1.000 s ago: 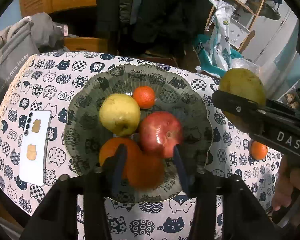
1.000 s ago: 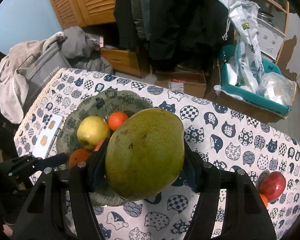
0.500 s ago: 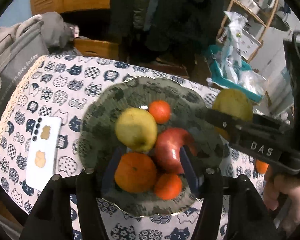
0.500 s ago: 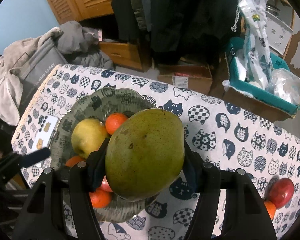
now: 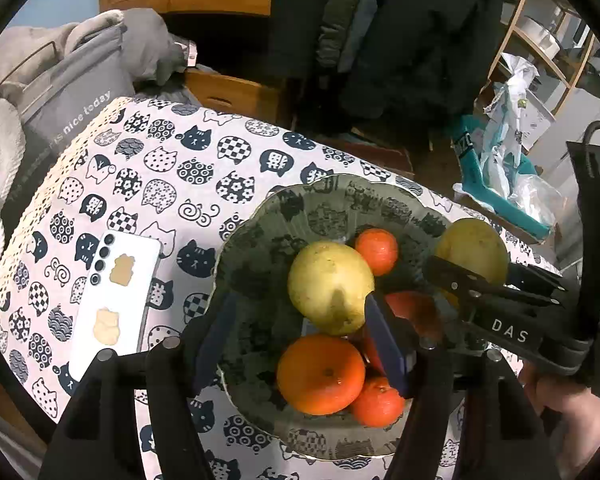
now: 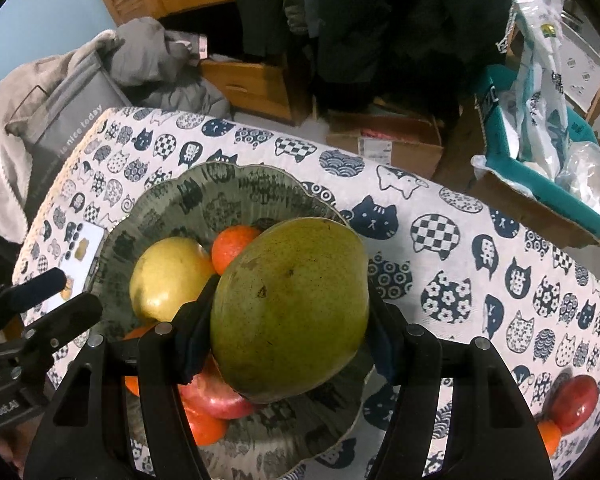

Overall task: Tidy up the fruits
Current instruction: 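Lower the orange and green mango into the bowl and open both tools, then lift both tools out of the bowl and move toward the red apple and orange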

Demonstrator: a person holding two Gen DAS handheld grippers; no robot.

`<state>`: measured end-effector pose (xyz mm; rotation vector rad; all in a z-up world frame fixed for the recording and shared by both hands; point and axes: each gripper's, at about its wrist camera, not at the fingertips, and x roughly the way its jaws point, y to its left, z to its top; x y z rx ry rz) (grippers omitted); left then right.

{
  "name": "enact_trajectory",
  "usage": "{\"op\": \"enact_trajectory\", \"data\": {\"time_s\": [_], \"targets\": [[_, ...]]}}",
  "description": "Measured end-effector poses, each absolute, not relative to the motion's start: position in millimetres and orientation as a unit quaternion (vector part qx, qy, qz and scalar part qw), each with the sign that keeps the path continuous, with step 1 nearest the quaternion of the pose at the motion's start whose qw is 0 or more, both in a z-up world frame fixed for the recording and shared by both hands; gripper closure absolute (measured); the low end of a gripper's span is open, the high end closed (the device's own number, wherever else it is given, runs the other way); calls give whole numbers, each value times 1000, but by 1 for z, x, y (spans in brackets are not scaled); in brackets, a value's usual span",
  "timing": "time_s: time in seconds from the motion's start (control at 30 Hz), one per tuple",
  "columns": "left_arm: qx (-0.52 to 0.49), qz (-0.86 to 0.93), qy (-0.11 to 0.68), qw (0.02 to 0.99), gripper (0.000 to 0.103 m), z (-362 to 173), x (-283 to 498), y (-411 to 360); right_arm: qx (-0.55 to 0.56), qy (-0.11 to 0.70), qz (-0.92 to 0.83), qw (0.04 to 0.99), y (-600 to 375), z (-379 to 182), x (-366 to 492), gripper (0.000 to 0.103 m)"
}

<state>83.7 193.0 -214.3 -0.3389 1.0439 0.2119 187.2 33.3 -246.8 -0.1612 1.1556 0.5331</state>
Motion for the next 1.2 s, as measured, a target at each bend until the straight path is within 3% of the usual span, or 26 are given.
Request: {"op": "enact_trajectory", "data": {"time_s": [0.23,0.4,0.53,0.6,1.13,1.2], "targets": [[-168,105,495,846,34,-214,83,199,-86,553,245,792,41,-257,188,36],[-167,107,494,847,34,-212,83,198,-81,539,246,802,38,-247,190,27],[-166,108,490,849,32,-206,81,197,-77,525,253,809,37,-232,186,26],[-164,108,484,853,26,-200,79,195,-73,519,256,812,36,-225,184,26],[-154,95,445,877,21,-150,63,174,-73,449,224,862,-5,-148,154,26],[-153,92,440,880,16,-145,61,171,-72,444,221,865,-12,-141,150,26]]}}
